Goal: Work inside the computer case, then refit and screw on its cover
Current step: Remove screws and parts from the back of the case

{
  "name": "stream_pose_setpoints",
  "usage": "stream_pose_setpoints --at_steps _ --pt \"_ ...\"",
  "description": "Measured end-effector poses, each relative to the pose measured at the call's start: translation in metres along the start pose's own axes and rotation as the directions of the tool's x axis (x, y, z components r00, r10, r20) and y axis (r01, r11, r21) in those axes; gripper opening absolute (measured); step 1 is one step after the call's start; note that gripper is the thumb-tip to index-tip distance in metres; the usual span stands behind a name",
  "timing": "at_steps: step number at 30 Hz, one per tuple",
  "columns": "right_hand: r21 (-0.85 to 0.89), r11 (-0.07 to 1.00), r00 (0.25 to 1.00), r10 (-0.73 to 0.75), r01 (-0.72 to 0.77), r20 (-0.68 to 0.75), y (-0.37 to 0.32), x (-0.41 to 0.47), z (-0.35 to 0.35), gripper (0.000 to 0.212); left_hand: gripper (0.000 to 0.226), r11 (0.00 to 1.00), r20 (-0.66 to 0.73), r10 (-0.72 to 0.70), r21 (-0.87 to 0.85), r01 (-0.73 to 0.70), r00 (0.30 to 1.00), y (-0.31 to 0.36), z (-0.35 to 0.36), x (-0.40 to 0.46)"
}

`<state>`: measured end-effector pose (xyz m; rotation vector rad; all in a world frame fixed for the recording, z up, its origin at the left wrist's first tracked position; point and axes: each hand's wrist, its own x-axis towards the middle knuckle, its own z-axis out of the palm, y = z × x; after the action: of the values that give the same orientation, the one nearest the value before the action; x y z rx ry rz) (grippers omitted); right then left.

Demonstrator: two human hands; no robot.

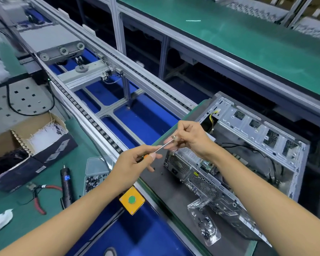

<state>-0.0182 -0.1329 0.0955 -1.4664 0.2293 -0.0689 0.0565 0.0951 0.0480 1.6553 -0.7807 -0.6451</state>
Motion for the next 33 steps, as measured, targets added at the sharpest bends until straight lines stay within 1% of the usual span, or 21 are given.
stream_pose_setpoints --at_steps 2,7,13,17,19,21,24,28,31,33 --pt "0.012 1.000 1.000 -0.002 0.002 -0.001 0.000 -0.001 0.001 0.025 0.026 1.000 0.006 0.004 -0.027 -0.004 1.000 0.001 0.000 -0.001" --pt "0.012 1.000 1.000 -0.006 0.005 0.017 0.001 -0.002 0.001 0.025 0.027 0.999 0.006 -0.006 -0.046 0.007 1.000 0.005 -0.002 -0.004" --pt "-0.083 0.996 1.000 0.011 -0.012 -0.008 0.000 -0.003 0.001 0.019 0.025 0.998 0.029 -0.051 0.037 0.050 0.998 0.007 -0.008 -0.010" --pt "-0.117 0.993 0.999 0.033 -0.029 0.035 -0.002 0.000 0.004 0.018 0.027 0.998 0.022 -0.029 0.052 0.028 0.999 0.006 -0.013 -0.017" --pt "-0.128 0.991 0.997 0.058 -0.051 0.052 -0.002 0.000 0.007 0.020 0.028 0.998 0.022 -0.033 0.058 0.032 0.999 0.006 -0.015 -0.022" --pt "-0.131 0.988 0.994 0.090 -0.082 0.057 0.000 0.000 0.012 0.024 0.028 0.993 -0.007 -0.021 0.115 0.021 1.000 0.005 -0.018 -0.026" --pt "-0.157 0.980 0.989 0.133 -0.121 0.068 0.001 -0.001 0.020 0.024 0.026 0.965 -0.069 0.000 0.260 0.018 0.998 0.005 -0.021 -0.035" --pt "-0.172 0.967 0.977 0.202 -0.188 0.068 0.002 -0.002 0.031 0.036 0.023 0.867 -0.204 0.118 0.498 -0.001 0.972 0.006 -0.022 -0.045" --pt "-0.196 0.955 0.970 0.239 -0.225 0.052 0.004 -0.003 0.035 0.034 0.026 0.838 -0.201 0.109 0.545 0.019 0.973 0.003 -0.022 -0.047" --pt "-0.206 0.946 0.966 0.259 -0.250 0.016 0.009 -0.004 0.040 0.029 0.024 0.872 -0.154 0.036 0.488 0.044 0.987 -0.004 -0.027 -0.046"
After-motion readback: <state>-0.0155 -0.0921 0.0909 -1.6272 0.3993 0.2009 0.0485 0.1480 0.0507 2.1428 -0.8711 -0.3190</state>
